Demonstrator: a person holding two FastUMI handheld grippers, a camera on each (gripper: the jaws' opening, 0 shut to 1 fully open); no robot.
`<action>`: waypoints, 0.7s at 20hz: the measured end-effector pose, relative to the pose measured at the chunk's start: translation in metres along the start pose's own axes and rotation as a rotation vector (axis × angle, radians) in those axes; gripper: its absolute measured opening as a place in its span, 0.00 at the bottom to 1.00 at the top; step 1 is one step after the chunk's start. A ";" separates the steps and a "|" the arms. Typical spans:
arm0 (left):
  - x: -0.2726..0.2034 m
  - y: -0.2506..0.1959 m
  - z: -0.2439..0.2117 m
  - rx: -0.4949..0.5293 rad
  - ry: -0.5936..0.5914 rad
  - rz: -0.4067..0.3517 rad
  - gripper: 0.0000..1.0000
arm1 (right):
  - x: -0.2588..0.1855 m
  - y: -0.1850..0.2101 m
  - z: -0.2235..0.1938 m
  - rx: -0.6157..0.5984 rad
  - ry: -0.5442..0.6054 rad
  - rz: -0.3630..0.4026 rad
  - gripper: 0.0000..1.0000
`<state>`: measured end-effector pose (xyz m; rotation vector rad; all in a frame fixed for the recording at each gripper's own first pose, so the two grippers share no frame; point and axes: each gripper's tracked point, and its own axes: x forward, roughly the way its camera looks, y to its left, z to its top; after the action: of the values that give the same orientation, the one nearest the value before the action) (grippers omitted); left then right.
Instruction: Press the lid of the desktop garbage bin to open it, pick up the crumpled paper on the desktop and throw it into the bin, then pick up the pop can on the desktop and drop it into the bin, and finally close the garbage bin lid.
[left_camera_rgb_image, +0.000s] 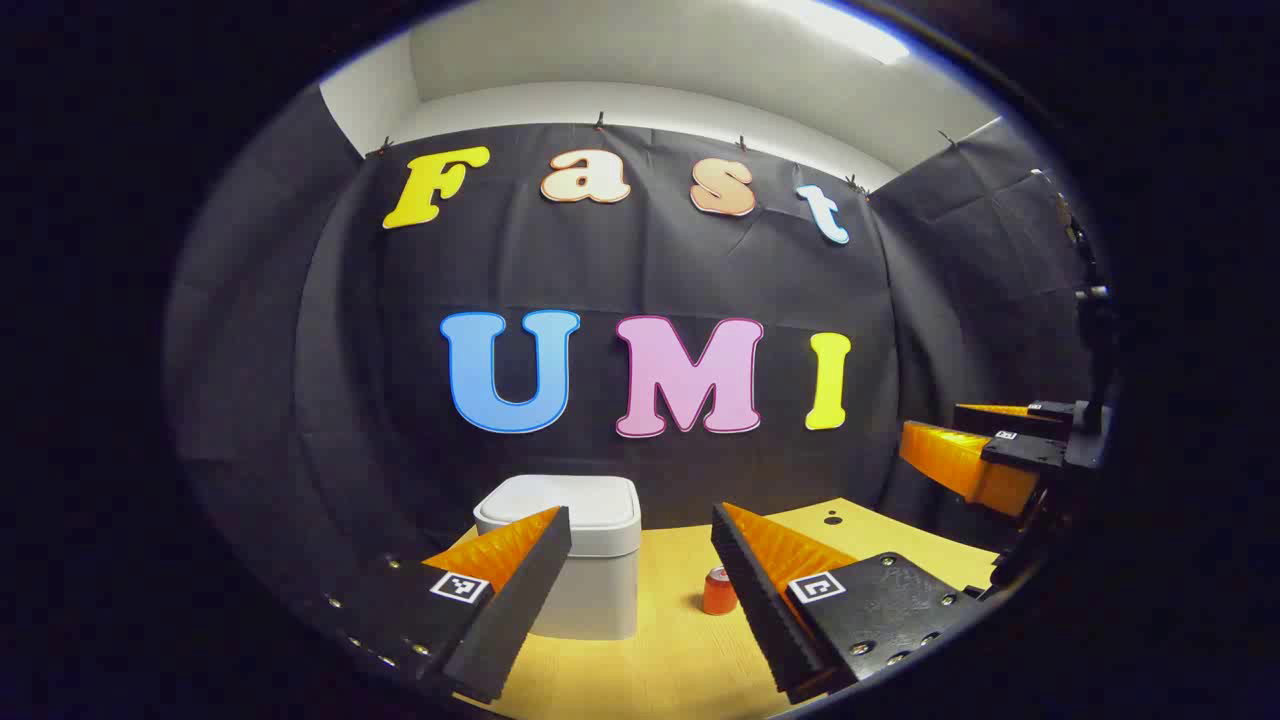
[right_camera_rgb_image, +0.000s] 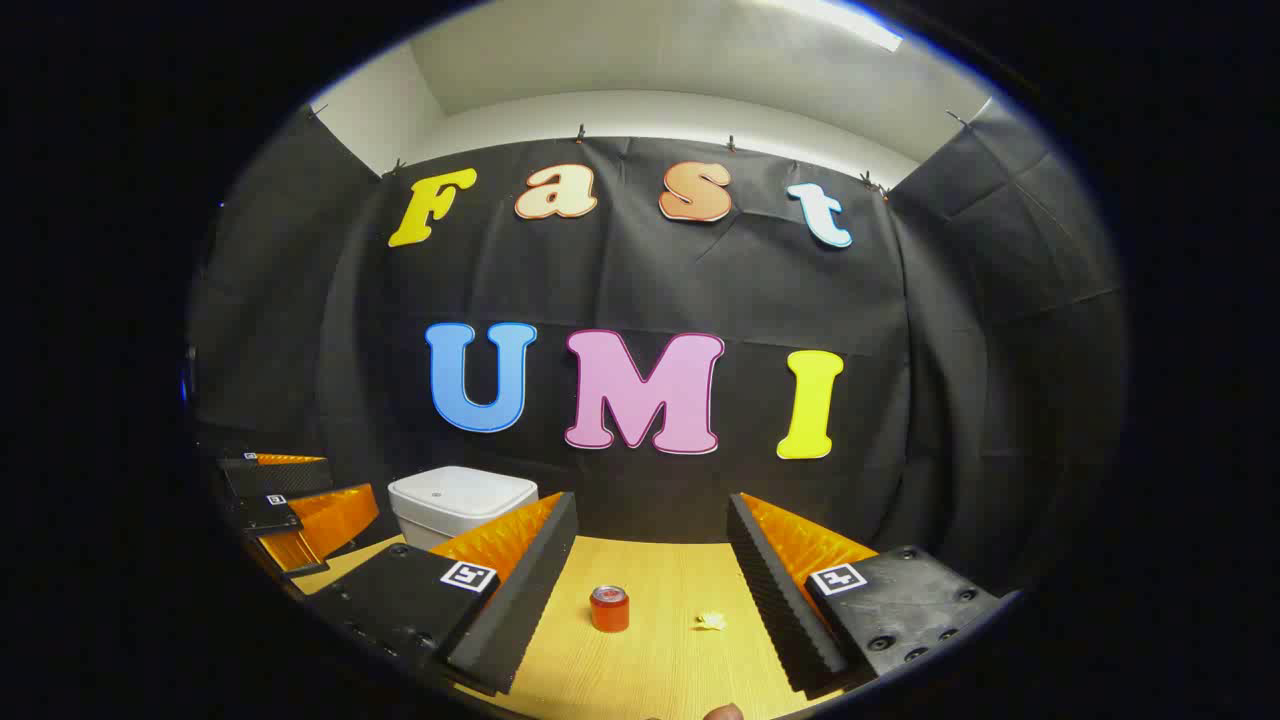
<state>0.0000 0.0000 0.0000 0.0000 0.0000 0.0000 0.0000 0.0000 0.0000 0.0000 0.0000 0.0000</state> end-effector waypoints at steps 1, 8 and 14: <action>0.000 0.002 0.001 -0.009 0.000 0.004 0.93 | 0.001 -0.001 -0.001 -0.001 0.003 -0.003 0.98; 0.003 0.000 -0.004 0.000 0.025 -0.020 0.93 | 0.002 -0.002 -0.003 0.002 0.004 0.000 0.98; 0.004 -0.006 0.010 0.041 -0.019 -0.023 0.93 | 0.004 -0.003 -0.007 0.011 0.017 0.010 0.98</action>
<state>0.0036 -0.0056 0.0100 0.0411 -0.0190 -0.0230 0.0038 -0.0027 -0.0072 0.0115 0.0169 0.0096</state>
